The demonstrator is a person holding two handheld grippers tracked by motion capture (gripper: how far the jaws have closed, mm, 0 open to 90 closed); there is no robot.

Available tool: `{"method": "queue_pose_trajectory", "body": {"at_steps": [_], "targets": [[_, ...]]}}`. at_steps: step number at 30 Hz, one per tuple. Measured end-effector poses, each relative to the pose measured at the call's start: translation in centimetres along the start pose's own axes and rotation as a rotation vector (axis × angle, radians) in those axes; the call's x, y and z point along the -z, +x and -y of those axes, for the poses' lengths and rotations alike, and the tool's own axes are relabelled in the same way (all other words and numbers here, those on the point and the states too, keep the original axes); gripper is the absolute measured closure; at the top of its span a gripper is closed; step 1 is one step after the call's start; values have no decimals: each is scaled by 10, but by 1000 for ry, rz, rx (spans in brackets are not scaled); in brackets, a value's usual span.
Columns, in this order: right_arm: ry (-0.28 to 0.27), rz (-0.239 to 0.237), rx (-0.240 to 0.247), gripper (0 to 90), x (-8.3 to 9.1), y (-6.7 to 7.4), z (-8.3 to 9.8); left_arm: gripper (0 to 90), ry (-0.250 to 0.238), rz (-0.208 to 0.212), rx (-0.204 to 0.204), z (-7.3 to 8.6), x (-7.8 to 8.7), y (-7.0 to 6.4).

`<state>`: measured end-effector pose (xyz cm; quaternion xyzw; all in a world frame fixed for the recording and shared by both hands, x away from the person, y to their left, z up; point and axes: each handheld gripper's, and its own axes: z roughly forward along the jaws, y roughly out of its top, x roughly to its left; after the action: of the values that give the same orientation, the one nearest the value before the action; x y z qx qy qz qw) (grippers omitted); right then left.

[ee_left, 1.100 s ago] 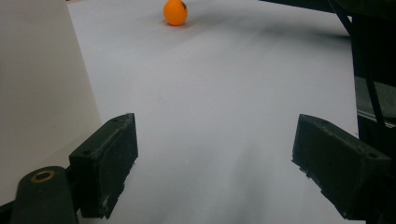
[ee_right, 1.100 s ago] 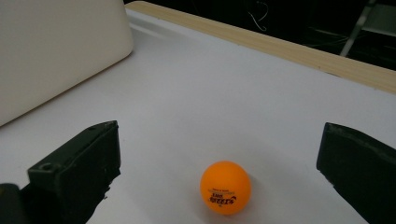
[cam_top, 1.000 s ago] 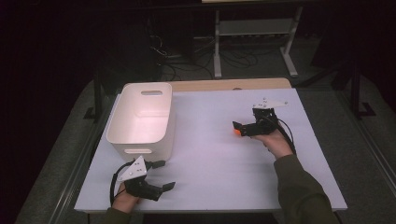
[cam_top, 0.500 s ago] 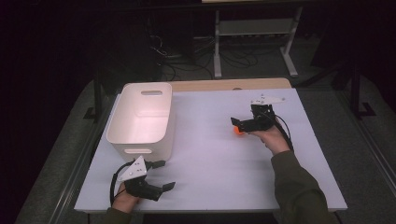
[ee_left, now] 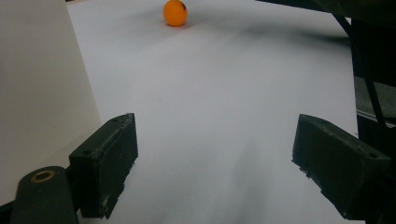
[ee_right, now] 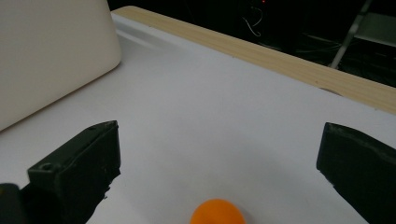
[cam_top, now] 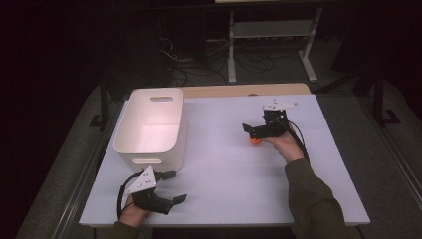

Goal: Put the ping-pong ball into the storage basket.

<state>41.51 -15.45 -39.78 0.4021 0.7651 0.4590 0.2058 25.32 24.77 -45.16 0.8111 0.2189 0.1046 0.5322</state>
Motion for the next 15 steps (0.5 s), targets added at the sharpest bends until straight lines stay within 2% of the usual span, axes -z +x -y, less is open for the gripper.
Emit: {"method": "queue_pose_trajectory", "body": {"at_steps": [15], "targets": [[35,-5,-14,0,-7,-2,6,140,-1,-1,-3,0,0,0]]}}
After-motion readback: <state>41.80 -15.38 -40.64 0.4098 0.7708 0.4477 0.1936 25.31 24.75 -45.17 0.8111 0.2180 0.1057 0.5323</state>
